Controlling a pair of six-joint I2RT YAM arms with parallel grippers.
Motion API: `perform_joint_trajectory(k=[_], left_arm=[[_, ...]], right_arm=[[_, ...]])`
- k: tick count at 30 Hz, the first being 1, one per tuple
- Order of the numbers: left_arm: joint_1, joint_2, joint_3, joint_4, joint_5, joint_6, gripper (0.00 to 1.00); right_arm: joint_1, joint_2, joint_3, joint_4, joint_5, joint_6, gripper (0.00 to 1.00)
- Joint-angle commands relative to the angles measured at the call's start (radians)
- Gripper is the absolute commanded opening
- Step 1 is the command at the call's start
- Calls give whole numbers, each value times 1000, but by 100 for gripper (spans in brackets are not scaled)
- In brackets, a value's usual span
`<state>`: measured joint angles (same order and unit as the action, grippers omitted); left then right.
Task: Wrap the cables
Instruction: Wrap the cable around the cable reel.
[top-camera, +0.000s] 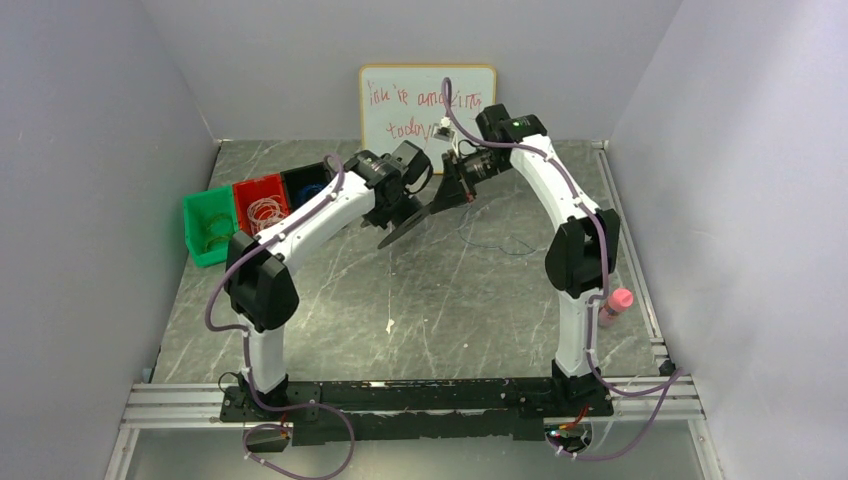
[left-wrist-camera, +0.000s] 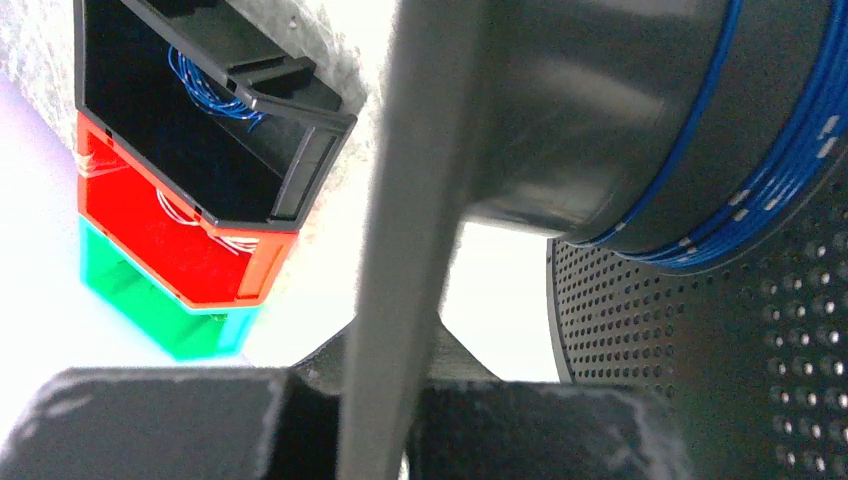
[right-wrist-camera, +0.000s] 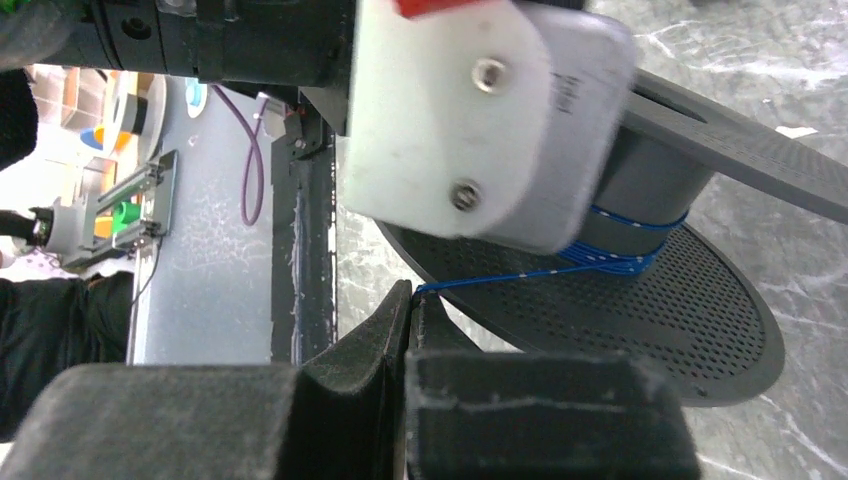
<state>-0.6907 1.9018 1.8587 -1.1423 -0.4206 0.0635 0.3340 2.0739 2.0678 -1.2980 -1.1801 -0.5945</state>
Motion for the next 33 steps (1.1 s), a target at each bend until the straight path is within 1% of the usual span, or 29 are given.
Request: perform_joint_trajectory(k=[1,4,7,12,17,22,25,33], left_arm=[[31,42,98,194,-130,-184,2],[57,40,116,184,-116,-212,2],[110,32,143,171,-94,-241,2],[201,9,161,167,-7,-300,2],[282,-25,144,188,133,-387,2],[371,-80,114,243,291,-452,2],[415,-115,97,280,385,-482,2],[518,-238,18,412,566,-527,2]], right_arm=[[134,-40,27,-194,-138,-6,3],[152,-56,11,-195,-134,-16,6],[156,-68,-2,-196,-135,-23,6],[162,-62,-6,-196,-141,-32,5],[175,-34,-8,-198,-145,-36,4],[178,-15,-13,-198,-150,-40,4],[177,-3,-18,-198,-150,-43,4],[176,26,-29,-198,-144,-50,3]])
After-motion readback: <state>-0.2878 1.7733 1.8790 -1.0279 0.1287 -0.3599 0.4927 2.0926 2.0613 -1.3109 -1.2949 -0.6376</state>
